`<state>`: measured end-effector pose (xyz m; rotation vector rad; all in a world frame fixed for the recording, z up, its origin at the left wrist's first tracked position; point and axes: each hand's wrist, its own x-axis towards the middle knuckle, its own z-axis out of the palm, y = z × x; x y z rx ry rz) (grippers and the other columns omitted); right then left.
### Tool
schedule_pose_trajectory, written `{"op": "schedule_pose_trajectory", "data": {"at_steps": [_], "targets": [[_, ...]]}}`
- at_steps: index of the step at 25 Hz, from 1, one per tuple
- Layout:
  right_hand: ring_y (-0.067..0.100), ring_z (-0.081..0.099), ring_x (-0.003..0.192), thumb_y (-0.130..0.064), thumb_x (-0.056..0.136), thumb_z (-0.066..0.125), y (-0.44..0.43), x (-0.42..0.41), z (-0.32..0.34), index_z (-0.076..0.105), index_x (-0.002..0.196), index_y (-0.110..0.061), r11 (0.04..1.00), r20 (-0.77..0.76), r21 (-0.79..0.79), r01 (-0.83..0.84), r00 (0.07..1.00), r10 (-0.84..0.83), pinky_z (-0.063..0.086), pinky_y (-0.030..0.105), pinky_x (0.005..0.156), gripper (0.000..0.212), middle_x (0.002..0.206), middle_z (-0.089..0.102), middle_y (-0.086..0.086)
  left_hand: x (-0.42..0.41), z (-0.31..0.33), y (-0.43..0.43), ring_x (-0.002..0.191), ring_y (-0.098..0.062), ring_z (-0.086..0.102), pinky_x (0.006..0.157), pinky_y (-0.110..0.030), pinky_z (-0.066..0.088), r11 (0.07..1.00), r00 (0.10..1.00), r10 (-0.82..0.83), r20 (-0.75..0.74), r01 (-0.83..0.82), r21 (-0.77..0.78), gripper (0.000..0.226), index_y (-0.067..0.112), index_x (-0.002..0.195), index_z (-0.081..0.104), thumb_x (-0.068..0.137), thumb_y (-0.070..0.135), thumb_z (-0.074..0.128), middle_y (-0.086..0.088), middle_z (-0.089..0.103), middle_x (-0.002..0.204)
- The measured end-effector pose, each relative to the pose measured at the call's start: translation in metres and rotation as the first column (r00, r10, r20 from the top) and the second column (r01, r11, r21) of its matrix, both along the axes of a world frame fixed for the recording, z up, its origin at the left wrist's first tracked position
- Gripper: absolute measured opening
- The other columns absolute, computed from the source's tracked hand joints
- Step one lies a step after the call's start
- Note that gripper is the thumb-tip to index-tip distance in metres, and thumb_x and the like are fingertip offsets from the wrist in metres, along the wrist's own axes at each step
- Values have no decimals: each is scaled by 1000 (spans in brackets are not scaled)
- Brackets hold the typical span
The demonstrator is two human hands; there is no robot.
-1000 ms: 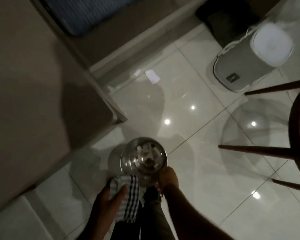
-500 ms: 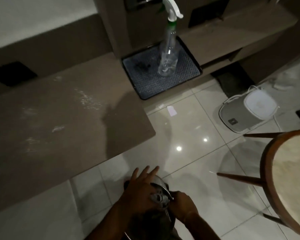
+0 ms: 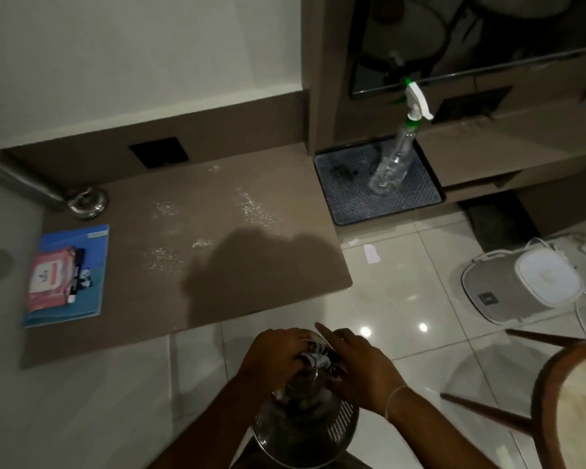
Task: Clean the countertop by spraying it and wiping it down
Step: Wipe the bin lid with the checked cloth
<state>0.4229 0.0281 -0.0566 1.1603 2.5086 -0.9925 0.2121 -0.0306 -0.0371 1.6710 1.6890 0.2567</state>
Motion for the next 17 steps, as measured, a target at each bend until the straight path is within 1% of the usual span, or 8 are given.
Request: {"op": "schedule_pose_trajectory", "data": {"at_steps": [1,3,6,8,11,13,15,17], "targets": [[13,61,124,-63,87,63,-8,-5,3,25,161,-50,999,-105,38,11,994,-7,54,25,98,84,147,53,-13,-3,4,-2,103,-11,68,95,-29,52,1000,1000,14,-16,-13,21,42,30,121,73,95,57,55,8,73,120],[10,62,124,-54,90,71,-24,-17,6,40,156,-47,988,-266,124,96,962,-61,53,19,100,74,147,57,-15,-11,10,-3,107,-12,67,97,-32,51,999,998,32,-60,-30,42,38,30,124,71,97,53,55,7,72,122],[6,64,125,-42,95,69,-30,-33,13,58,145,-44,961,-390,141,240,905,-169,37,3,106,51,144,62,-17,-25,15,-10,108,-11,65,98,-32,50,996,996,88,-34,-86,36,37,30,123,71,96,51,57,7,72,120],[8,69,119,-44,97,59,-26,-42,18,70,136,-38,950,-422,238,202,902,-86,44,6,104,40,141,67,-12,-36,18,-20,105,-10,65,97,-32,50,991,992,124,3,-124,51,39,32,120,71,95,55,51,7,73,117],[14,74,113,-35,95,58,-26,-57,19,78,125,-25,940,-469,318,121,882,45,56,22,99,38,137,71,-5,-50,20,-34,105,-8,66,96,-23,49,983,986,165,-30,-162,88,36,38,123,68,94,53,53,10,73,119],[11,70,118,-28,96,65,-29,-67,21,76,128,-23,954,-501,265,138,865,15,56,26,103,34,139,66,-11,-60,19,-42,107,-8,67,93,-16,43,978,982,187,-16,-185,93,38,38,126,67,92,51,55,9,73,121],[4,65,126,-25,95,70,-33,-72,24,74,128,-27,978,-525,109,177,846,-95,52,23,108,34,143,63,-18,-70,18,-51,104,-7,67,86,-7,37,972,975,220,3,-219,87,40,42,129,62,89,49,60,10,74,120],[1,63,128,-25,93,71,-39,-78,29,76,114,-30,968,-572,-75,239,785,-238,50,19,108,22,140,67,-19,-79,13,-61,99,-7,69,78,-1,32,965,969,245,-26,-242,104,44,45,131,56,88,45,64,11,75,115]]}}
